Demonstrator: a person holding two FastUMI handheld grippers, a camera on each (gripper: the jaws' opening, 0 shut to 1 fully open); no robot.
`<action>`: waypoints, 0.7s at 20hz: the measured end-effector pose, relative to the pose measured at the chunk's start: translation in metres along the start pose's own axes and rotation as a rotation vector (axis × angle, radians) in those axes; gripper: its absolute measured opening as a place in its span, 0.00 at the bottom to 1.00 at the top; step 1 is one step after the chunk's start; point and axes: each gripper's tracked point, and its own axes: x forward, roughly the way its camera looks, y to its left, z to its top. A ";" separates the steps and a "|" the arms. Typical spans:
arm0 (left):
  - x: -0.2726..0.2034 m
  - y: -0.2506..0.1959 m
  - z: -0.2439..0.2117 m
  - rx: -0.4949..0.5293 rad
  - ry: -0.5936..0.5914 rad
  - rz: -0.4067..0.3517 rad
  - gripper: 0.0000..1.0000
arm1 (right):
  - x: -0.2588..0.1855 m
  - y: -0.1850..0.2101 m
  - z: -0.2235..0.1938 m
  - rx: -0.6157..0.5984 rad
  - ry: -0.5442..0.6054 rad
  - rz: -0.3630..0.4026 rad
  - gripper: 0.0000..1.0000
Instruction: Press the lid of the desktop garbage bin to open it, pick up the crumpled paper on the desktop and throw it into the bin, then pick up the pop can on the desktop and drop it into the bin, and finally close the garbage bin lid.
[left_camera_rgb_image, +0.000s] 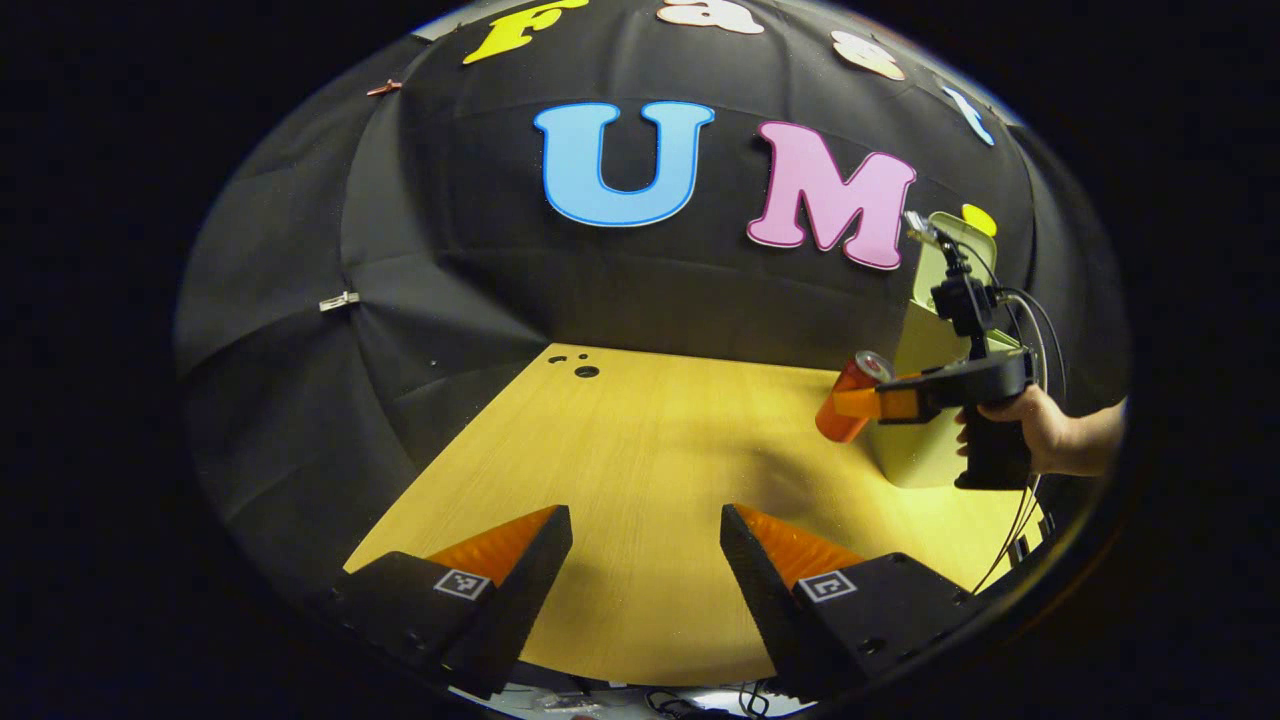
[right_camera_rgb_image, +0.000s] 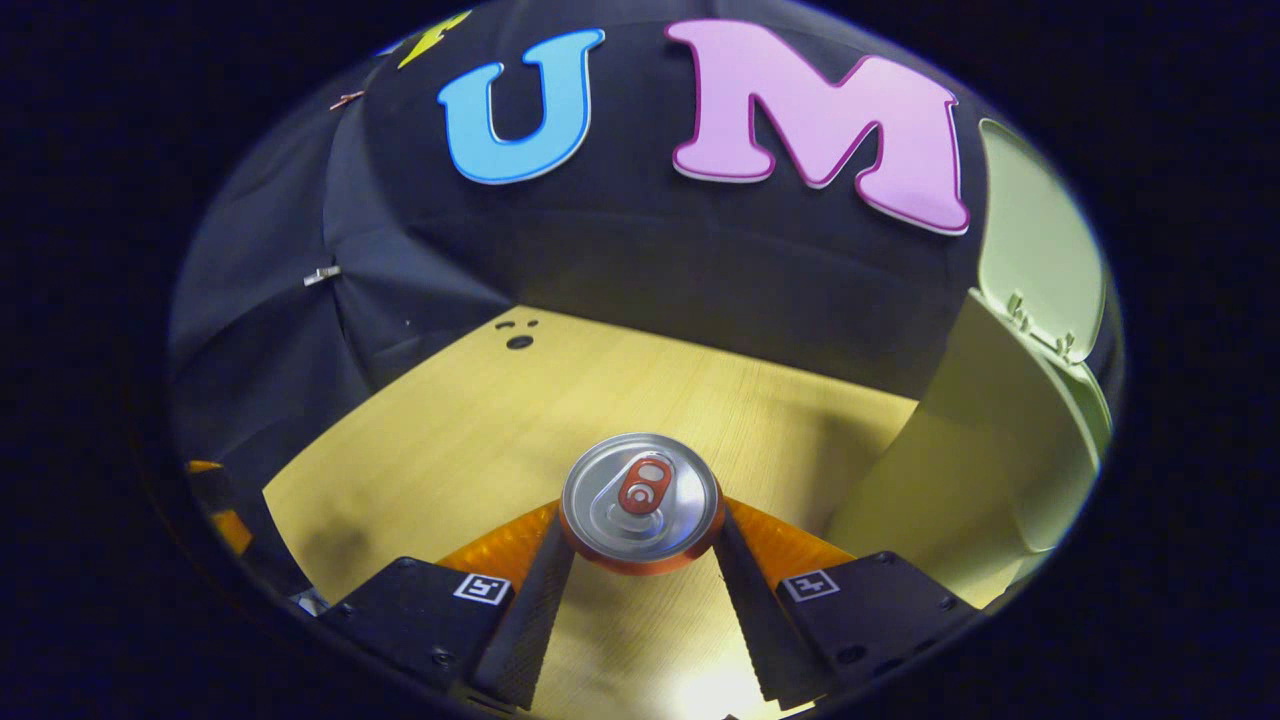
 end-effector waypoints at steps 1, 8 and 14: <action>0.000 -0.001 0.000 0.006 -0.001 -0.015 0.96 | -0.009 -0.001 0.010 0.010 -0.026 -0.007 0.82; 0.005 -0.016 0.002 0.046 -0.013 -0.125 0.96 | -0.076 -0.024 0.094 0.033 -0.228 -0.086 0.82; 0.008 -0.028 0.009 0.073 -0.019 -0.187 0.96 | -0.120 -0.069 0.149 0.079 -0.353 -0.204 0.82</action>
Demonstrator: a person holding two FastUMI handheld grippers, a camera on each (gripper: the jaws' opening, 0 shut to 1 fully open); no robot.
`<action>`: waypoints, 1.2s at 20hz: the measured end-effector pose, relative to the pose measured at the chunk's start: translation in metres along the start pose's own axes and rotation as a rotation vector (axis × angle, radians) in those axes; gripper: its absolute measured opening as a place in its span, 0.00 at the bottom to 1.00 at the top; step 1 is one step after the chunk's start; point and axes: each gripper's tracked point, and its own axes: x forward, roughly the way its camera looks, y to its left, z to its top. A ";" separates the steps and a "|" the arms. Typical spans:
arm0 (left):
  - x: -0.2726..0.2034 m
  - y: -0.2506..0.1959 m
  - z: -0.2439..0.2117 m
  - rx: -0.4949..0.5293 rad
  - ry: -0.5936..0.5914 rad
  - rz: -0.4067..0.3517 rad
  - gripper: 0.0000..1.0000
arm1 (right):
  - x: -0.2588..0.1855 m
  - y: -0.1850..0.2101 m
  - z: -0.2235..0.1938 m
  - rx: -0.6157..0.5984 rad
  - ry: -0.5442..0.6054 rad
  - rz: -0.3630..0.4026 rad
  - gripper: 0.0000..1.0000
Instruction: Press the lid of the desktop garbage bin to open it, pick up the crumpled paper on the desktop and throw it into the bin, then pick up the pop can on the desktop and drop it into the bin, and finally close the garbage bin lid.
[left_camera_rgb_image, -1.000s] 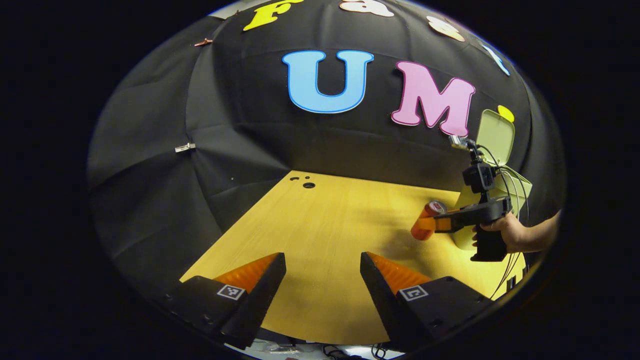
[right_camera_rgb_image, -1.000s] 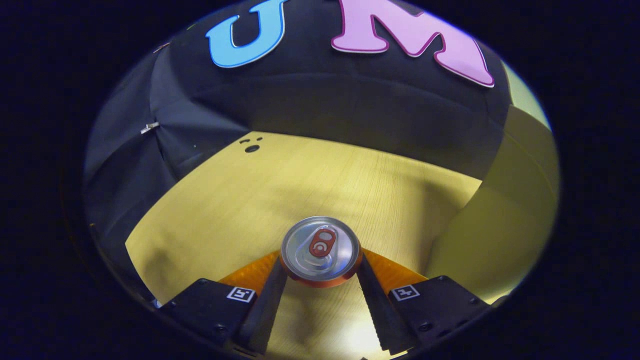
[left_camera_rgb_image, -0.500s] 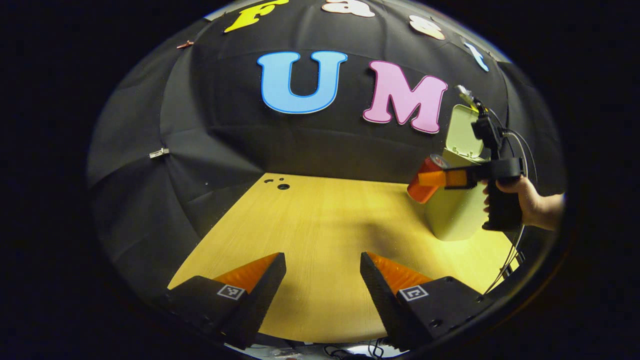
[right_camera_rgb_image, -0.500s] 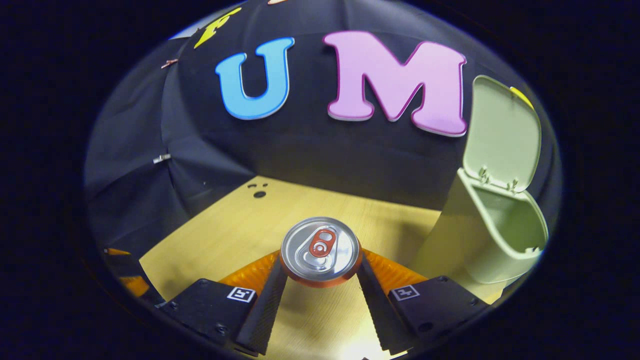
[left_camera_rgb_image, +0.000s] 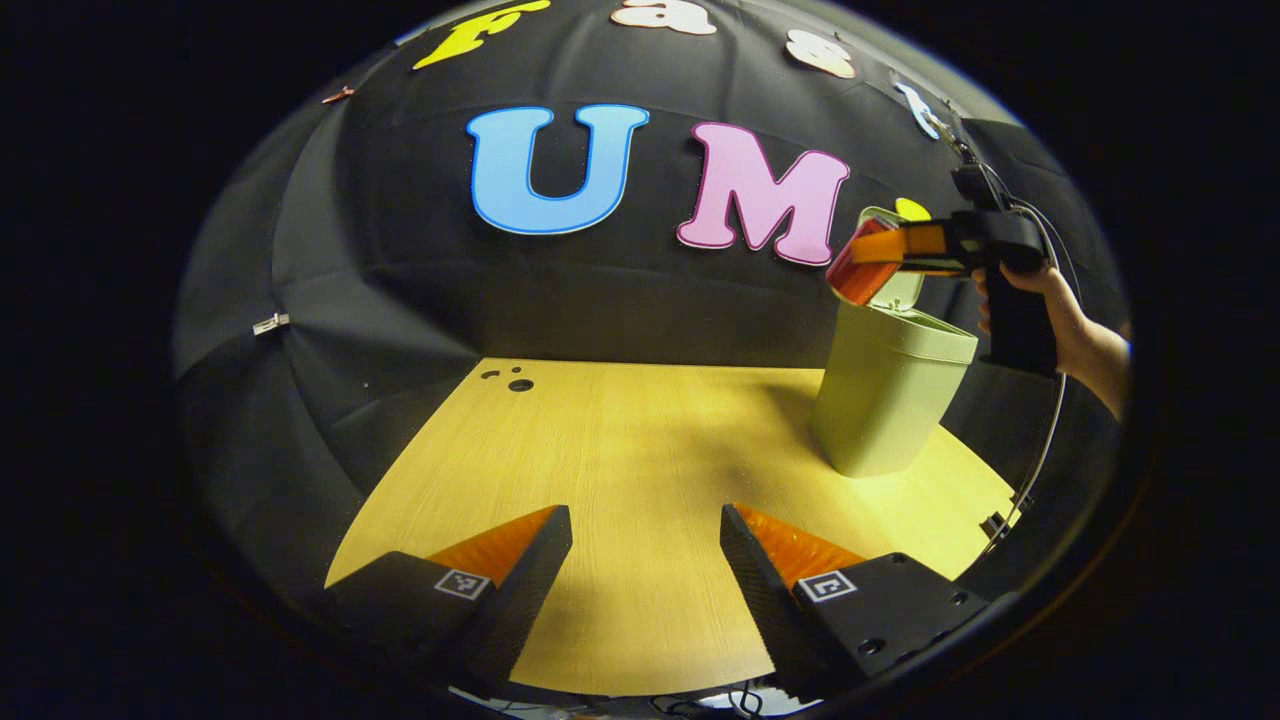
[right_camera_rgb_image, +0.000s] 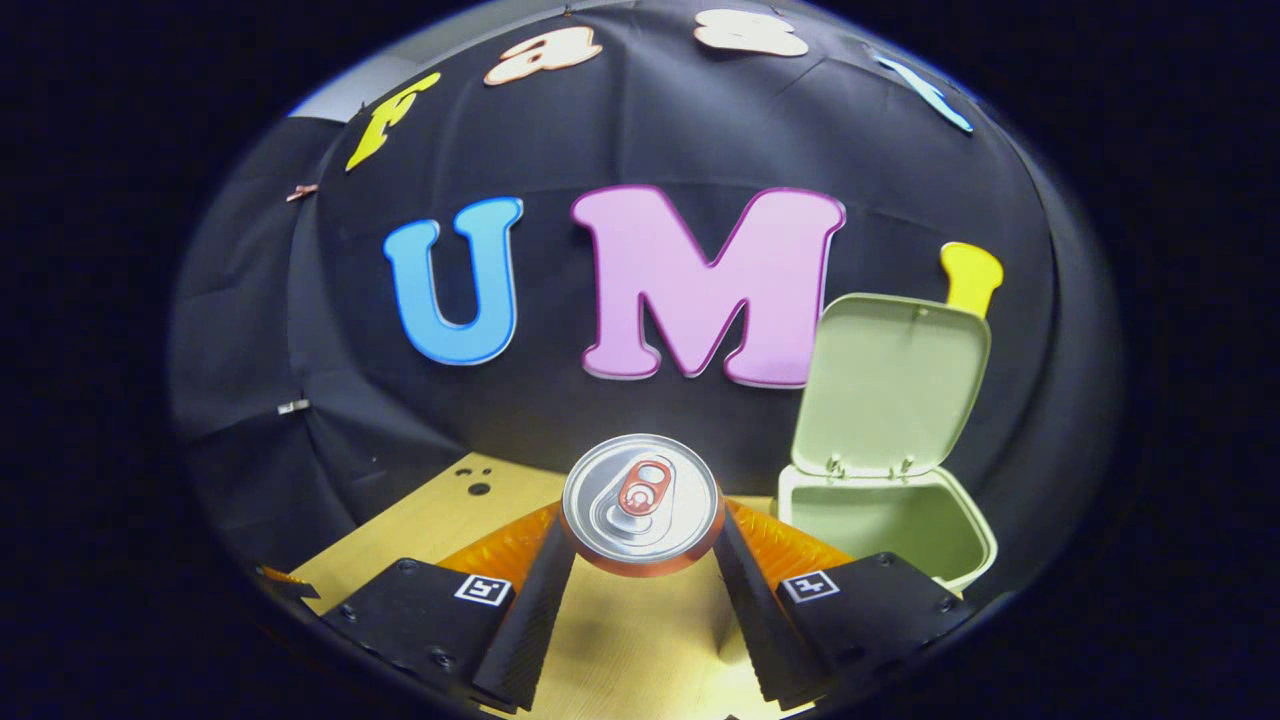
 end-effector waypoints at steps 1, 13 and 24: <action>0.000 -0.002 0.002 0.005 -0.001 -0.002 0.96 | -0.003 -0.007 0.008 -0.004 -0.016 -0.012 0.82; 0.018 -0.032 0.014 -0.111 -0.030 0.117 0.96 | -0.005 -0.113 0.026 -0.017 -0.066 -0.084 0.82; 0.020 -0.089 -0.012 -0.182 0.027 0.238 0.96 | 0.027 -0.166 -0.032 -0.002 0.037 -0.030 0.83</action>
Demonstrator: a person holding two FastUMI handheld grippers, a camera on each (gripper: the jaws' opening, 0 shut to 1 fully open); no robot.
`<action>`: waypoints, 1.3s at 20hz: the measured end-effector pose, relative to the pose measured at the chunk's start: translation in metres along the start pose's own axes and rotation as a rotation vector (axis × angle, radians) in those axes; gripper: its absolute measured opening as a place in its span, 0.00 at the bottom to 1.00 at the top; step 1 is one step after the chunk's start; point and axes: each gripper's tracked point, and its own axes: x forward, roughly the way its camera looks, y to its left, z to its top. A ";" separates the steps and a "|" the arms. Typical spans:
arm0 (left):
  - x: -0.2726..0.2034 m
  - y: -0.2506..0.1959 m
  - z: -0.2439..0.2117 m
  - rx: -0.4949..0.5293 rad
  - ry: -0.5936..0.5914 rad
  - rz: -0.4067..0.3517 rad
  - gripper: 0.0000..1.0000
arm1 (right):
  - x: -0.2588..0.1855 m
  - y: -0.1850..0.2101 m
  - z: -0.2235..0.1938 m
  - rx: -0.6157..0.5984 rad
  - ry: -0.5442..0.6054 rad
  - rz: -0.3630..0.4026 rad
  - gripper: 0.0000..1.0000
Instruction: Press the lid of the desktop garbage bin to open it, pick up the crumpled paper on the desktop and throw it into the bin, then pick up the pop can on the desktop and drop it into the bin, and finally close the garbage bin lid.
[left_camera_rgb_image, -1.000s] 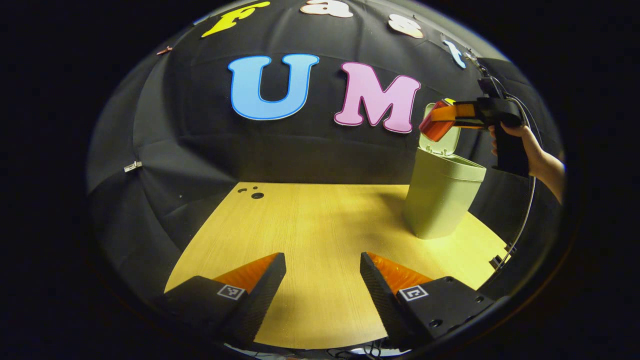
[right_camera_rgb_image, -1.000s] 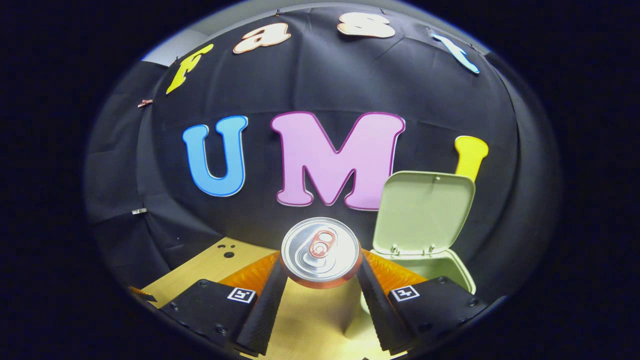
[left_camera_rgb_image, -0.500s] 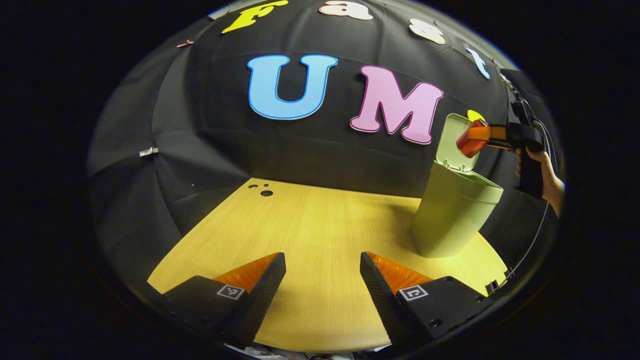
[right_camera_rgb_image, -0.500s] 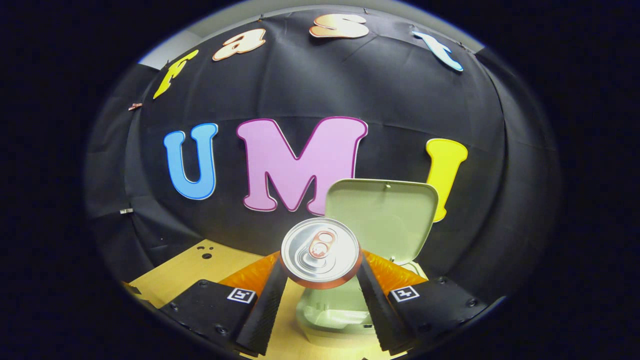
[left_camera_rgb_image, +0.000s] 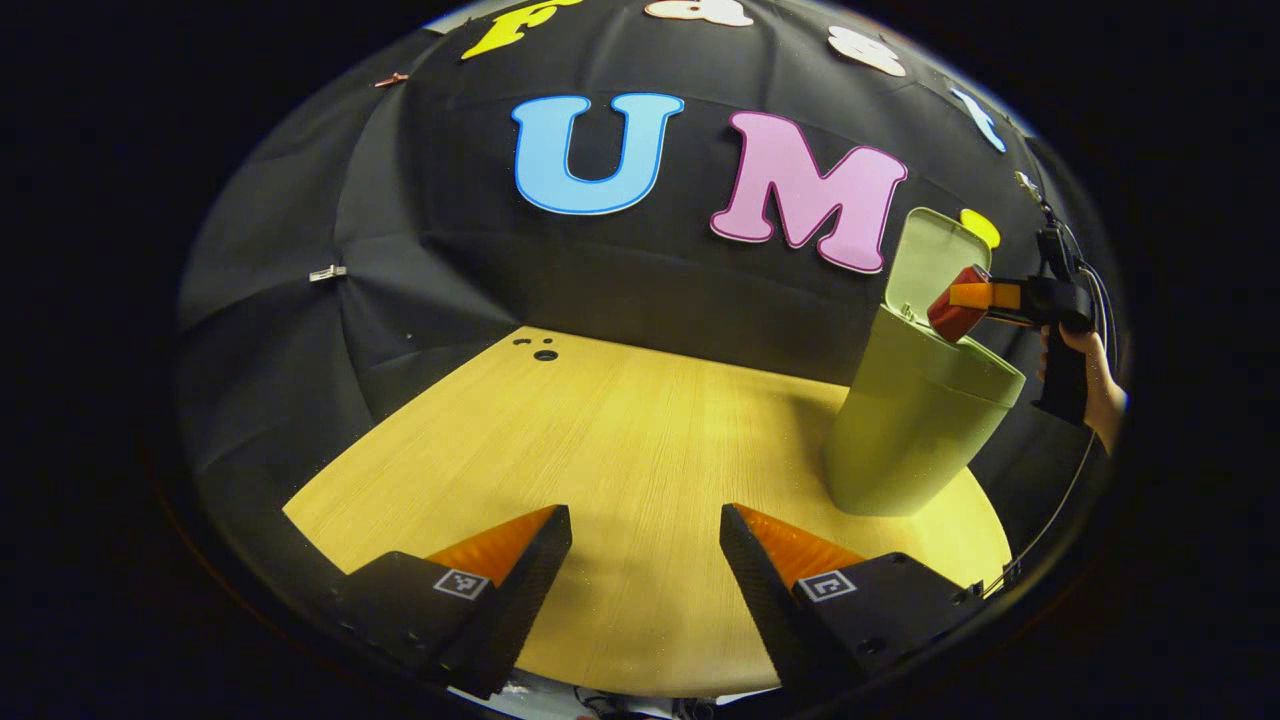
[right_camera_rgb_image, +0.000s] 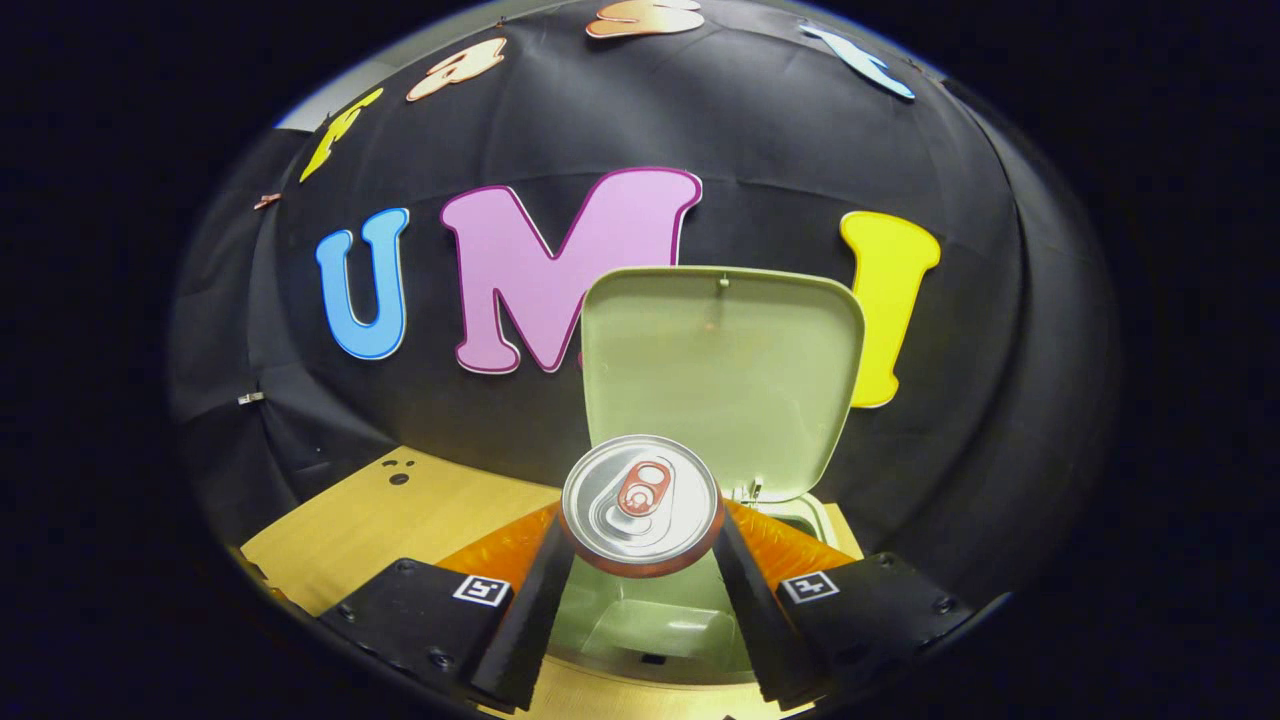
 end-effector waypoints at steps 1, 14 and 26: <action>-0.002 -0.004 -0.003 -0.005 0.003 0.007 0.96 | 0.003 -0.003 -0.002 0.001 0.003 0.006 0.83; -0.005 -0.006 0.004 0.042 0.007 -0.017 0.96 | -0.006 -0.004 0.055 -0.040 -0.113 -0.032 0.96; -0.008 0.024 -0.005 -0.005 0.020 -0.011 0.96 | 0.002 -0.034 0.171 -0.027 -0.283 -0.172 0.97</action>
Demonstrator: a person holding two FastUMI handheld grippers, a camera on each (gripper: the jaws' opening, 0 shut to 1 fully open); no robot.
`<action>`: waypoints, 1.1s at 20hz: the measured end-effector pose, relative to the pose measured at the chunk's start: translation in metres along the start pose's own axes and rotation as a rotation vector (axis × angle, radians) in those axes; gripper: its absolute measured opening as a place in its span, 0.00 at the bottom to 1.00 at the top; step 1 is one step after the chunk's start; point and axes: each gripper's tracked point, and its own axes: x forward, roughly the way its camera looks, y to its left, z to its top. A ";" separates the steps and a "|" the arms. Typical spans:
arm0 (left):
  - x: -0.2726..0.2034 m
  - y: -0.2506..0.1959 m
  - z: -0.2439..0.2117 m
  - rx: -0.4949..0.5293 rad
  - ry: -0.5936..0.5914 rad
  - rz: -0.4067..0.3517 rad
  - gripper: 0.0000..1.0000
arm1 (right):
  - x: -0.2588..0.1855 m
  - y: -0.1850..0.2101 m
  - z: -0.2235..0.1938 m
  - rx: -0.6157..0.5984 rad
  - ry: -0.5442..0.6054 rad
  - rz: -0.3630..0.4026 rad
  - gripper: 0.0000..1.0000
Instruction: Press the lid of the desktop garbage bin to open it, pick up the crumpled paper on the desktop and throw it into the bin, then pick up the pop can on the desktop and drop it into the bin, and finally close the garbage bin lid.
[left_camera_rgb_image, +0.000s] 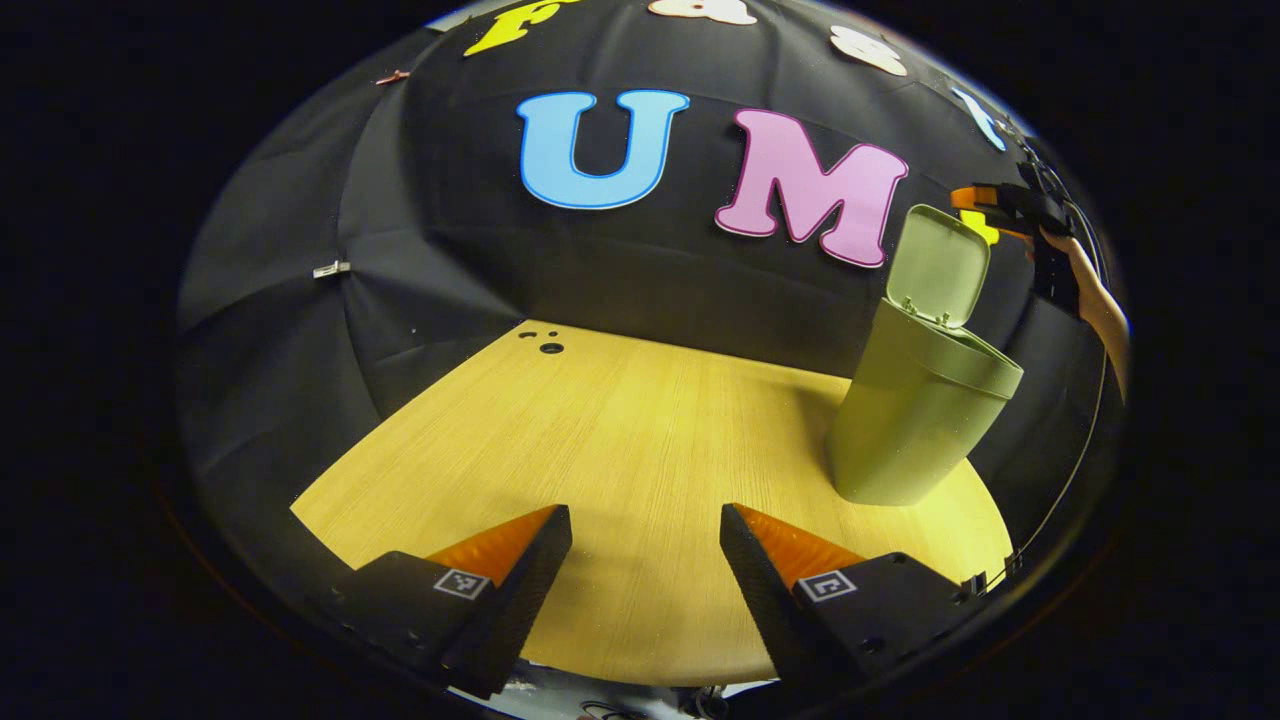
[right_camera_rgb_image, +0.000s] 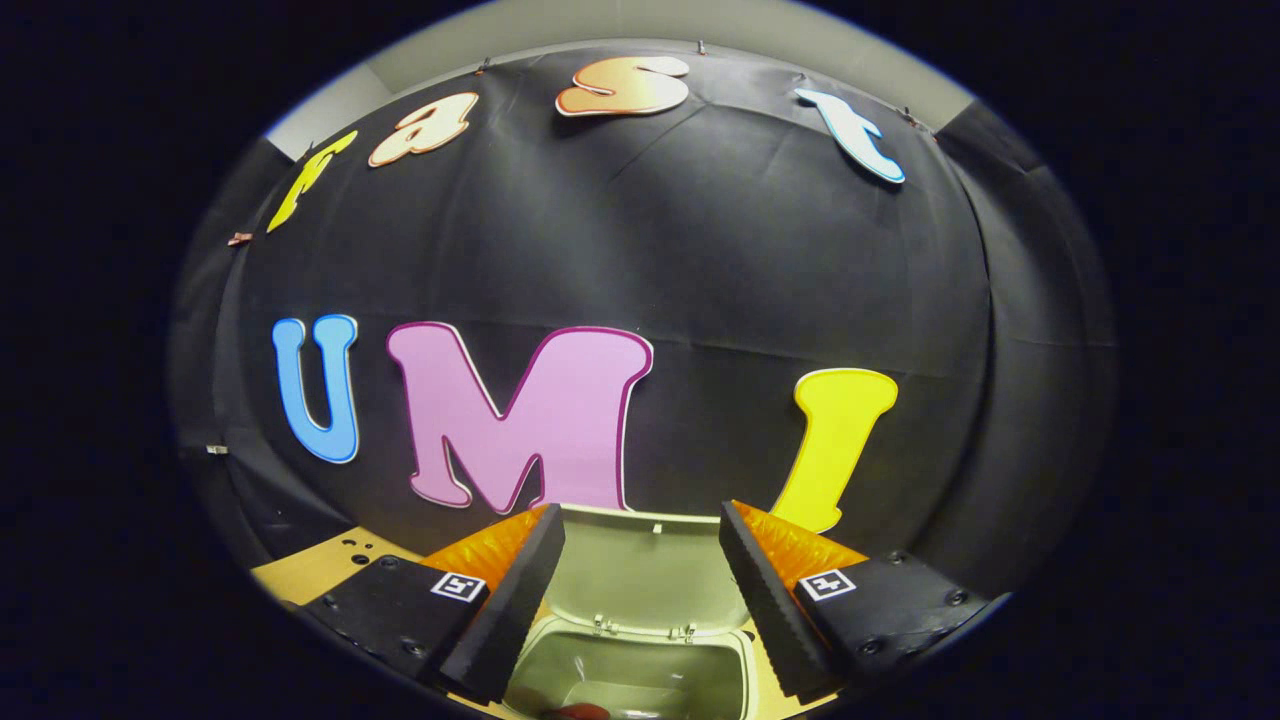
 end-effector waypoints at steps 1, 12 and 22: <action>-0.002 0.003 -0.001 -0.010 0.001 0.007 0.96 | 0.005 -0.003 0.002 0.004 -0.005 -0.015 0.97; -0.016 0.029 -0.007 -0.051 0.007 0.108 0.96 | 0.060 -0.007 -0.018 0.047 0.022 -0.075 0.97; 0.000 -0.007 0.001 -0.006 -0.007 0.019 0.96 | 0.014 -0.002 -0.030 0.078 0.083 -0.044 0.99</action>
